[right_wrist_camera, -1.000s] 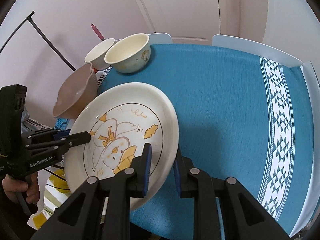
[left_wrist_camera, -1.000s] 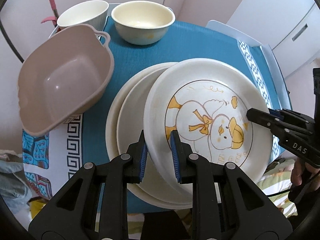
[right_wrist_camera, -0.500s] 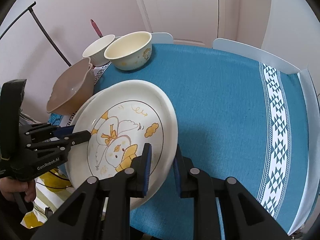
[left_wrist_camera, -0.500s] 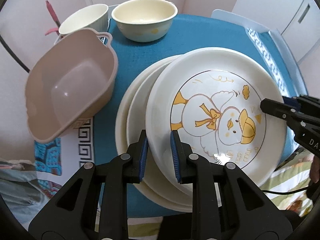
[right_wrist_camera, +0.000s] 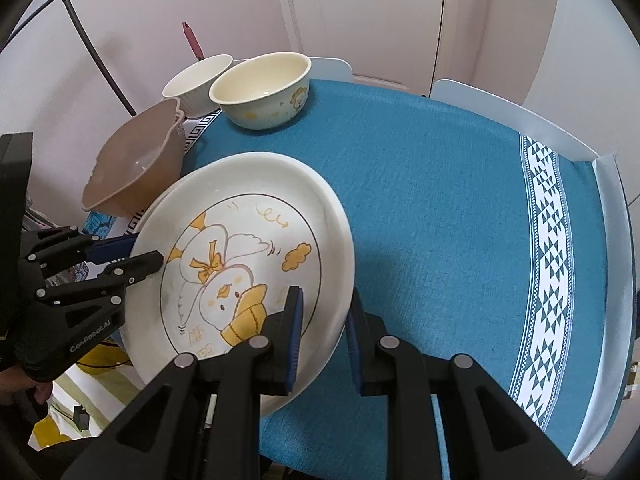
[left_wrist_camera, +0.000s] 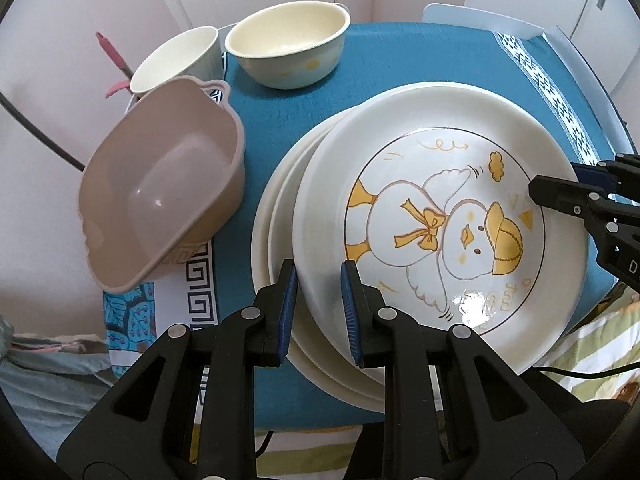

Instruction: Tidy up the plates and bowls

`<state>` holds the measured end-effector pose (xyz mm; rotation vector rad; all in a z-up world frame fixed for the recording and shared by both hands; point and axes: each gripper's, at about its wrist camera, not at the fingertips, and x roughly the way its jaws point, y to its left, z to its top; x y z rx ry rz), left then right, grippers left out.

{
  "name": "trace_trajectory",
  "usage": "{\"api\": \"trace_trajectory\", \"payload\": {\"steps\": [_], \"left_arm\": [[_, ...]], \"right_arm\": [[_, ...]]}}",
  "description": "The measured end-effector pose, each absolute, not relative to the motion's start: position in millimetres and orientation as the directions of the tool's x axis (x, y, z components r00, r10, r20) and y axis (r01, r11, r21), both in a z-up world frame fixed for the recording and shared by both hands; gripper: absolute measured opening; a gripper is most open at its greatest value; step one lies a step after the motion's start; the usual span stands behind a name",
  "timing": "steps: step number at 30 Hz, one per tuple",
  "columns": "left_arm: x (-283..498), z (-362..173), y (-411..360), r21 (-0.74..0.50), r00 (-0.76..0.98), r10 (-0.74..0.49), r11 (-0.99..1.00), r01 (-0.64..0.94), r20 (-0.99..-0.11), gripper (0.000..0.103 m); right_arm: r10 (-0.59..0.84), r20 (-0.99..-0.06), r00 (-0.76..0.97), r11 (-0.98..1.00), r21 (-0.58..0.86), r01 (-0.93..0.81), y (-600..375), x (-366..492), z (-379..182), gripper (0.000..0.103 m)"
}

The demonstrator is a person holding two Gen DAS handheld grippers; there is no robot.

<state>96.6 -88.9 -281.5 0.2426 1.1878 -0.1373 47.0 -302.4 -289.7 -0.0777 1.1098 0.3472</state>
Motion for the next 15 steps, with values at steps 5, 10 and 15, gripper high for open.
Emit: {"api": "trace_trajectory", "payload": {"steps": [5,10,15], "left_arm": [[95.0,-281.0,-88.9,0.138,0.372,0.037,0.959,0.248,-0.928,0.019],[90.8,-280.0,-88.6,0.162,0.374,0.054,0.951,0.263,-0.926,0.019],[88.7,-280.2,-89.5,0.176,0.378,0.063,0.946,0.273,-0.924,0.019]], "right_arm": [[0.188,-0.896,0.402,0.952,0.066,-0.298,-295.8,46.5,-288.8,0.019],[0.165,-0.900,0.403,0.959,0.051,-0.279,-294.2,47.2,-288.3,0.019],[0.137,-0.904,0.406,0.964,0.027,-0.265,-292.1,47.2,-288.6,0.019]]}}
